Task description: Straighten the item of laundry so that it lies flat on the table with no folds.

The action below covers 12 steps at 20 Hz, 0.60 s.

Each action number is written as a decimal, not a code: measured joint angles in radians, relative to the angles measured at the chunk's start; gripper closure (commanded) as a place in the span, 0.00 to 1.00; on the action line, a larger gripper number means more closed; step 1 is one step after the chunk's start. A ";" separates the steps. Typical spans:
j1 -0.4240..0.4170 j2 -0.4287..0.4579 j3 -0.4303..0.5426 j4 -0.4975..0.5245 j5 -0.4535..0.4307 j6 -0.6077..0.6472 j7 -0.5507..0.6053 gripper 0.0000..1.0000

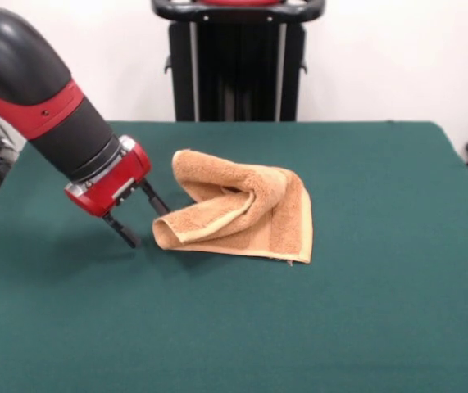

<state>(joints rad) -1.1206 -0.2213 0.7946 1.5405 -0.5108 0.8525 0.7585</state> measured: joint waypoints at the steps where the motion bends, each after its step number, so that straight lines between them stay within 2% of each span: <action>1: -0.002 0.003 0.001 0.000 0.002 -0.006 0.000 0.00; 12: -0.033 0.029 0.008 0.004 0.011 -0.042 0.000 0.00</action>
<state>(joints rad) -1.1537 -0.1920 0.8024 1.5441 -0.5000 0.8110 0.7585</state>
